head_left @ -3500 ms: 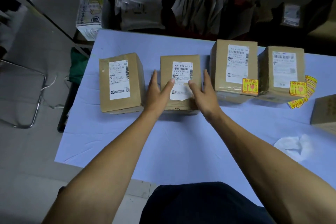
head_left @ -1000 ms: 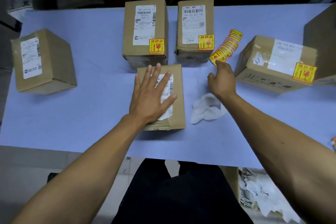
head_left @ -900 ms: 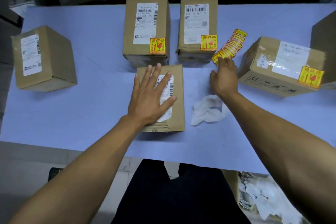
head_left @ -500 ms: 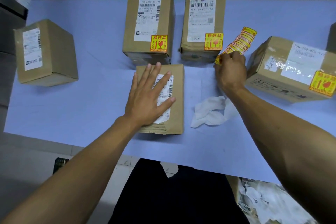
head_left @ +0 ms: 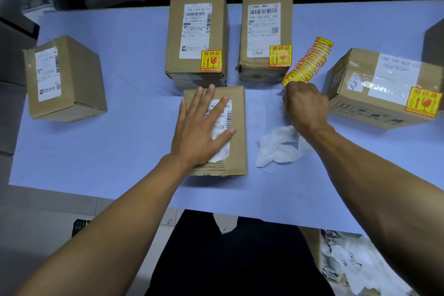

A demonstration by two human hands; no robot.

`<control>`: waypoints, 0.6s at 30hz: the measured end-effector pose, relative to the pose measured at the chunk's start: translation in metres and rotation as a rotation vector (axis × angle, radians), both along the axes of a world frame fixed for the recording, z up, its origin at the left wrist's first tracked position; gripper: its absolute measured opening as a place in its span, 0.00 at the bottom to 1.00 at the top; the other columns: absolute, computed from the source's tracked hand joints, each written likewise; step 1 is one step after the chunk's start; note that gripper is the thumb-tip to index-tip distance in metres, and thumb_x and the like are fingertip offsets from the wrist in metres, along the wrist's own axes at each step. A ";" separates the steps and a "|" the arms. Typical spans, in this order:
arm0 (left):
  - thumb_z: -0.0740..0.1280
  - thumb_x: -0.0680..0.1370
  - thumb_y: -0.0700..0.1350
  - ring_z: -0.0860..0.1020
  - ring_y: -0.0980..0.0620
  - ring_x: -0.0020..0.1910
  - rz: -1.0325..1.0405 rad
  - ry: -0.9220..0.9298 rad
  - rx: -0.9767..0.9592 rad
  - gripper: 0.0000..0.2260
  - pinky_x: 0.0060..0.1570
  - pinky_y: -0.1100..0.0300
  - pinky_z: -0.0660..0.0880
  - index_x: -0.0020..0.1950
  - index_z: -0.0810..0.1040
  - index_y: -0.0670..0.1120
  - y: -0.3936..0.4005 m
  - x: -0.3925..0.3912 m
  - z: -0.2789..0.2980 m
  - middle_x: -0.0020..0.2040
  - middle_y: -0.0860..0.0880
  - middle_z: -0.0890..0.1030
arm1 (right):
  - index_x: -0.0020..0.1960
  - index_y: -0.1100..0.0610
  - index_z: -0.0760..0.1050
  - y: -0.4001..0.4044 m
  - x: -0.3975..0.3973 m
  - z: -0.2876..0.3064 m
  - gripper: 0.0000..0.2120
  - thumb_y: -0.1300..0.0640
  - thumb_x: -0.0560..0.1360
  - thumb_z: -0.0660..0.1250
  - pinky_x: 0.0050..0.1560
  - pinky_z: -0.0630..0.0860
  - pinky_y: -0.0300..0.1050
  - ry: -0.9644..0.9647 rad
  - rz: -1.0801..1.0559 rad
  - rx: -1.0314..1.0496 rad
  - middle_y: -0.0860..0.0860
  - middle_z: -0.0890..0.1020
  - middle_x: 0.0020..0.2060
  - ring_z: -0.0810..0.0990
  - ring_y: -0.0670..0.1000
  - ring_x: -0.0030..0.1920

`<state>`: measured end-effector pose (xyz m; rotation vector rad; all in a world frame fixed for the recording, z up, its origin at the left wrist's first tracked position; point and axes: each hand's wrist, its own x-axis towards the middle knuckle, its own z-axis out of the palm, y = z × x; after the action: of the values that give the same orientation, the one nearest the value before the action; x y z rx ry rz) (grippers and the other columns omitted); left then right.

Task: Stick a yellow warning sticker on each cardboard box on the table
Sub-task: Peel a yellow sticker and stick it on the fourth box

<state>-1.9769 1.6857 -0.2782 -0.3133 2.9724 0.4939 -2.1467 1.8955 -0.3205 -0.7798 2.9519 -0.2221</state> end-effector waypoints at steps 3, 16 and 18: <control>0.53 0.78 0.67 0.44 0.50 0.81 -0.002 -0.010 0.014 0.32 0.77 0.44 0.39 0.80 0.56 0.58 0.001 0.000 0.003 0.83 0.51 0.49 | 0.52 0.64 0.76 -0.007 0.011 0.011 0.12 0.57 0.82 0.58 0.36 0.65 0.50 -0.029 -0.210 -0.254 0.63 0.81 0.47 0.78 0.65 0.45; 0.68 0.80 0.45 0.81 0.53 0.45 0.267 0.122 0.828 0.06 0.49 0.59 0.78 0.51 0.83 0.44 0.021 0.007 0.071 0.46 0.50 0.84 | 0.42 0.55 0.79 -0.050 0.130 0.107 0.10 0.58 0.79 0.62 0.47 0.81 0.59 -0.596 -0.530 -1.068 0.47 0.81 0.36 0.79 0.50 0.39; 0.67 0.80 0.40 0.79 0.53 0.36 0.318 0.090 0.957 0.06 0.42 0.60 0.77 0.46 0.81 0.40 0.022 0.012 0.080 0.38 0.48 0.82 | 0.45 0.56 0.80 -0.055 0.142 0.116 0.09 0.59 0.80 0.62 0.50 0.80 0.62 -0.610 -0.503 -1.055 0.49 0.83 0.38 0.80 0.53 0.41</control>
<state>-1.9653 1.7080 -0.1984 -0.6374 2.3717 1.8633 -2.0047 1.8407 -0.2046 0.0709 2.2084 -1.7428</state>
